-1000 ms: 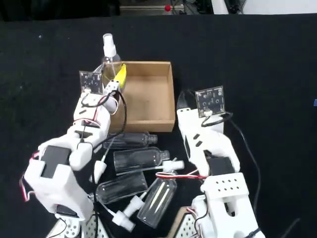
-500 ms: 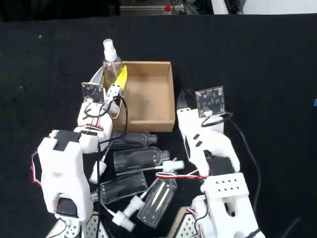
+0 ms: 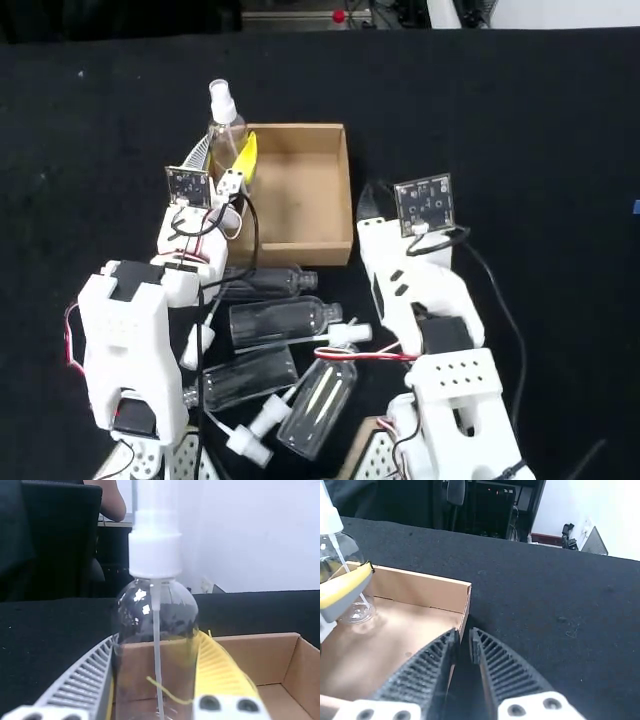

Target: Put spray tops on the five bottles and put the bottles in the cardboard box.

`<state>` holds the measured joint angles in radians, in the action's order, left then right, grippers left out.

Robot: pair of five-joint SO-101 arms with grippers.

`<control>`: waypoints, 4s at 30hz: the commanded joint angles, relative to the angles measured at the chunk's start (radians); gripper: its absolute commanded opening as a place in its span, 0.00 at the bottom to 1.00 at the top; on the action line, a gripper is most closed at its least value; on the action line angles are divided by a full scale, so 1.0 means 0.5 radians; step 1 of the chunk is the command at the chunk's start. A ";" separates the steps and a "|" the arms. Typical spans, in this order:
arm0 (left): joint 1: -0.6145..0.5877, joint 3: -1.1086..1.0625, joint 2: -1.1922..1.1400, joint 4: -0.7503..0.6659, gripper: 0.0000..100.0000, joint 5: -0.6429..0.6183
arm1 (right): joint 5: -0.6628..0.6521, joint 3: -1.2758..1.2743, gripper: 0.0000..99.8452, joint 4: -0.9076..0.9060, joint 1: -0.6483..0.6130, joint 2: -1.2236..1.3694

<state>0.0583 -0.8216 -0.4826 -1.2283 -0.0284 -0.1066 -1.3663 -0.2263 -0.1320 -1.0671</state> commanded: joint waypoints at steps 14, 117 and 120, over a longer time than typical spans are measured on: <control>0.008 0.115 0.021 0.040 0.27 -0.012 | -0.009 0.011 0.03 0.061 0.031 0.023; 0.496 0.112 2.872 5.603 0.27 1.335 | -0.009 -0.017 0.03 0.064 0.031 0.014; 0.618 0.081 2.872 5.619 0.27 1.326 | -0.009 -0.017 0.03 0.064 0.037 0.014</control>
<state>0.3069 -0.7925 0.9536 1.5612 0.6268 -0.1066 -1.3848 -0.2263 -0.1320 -1.0671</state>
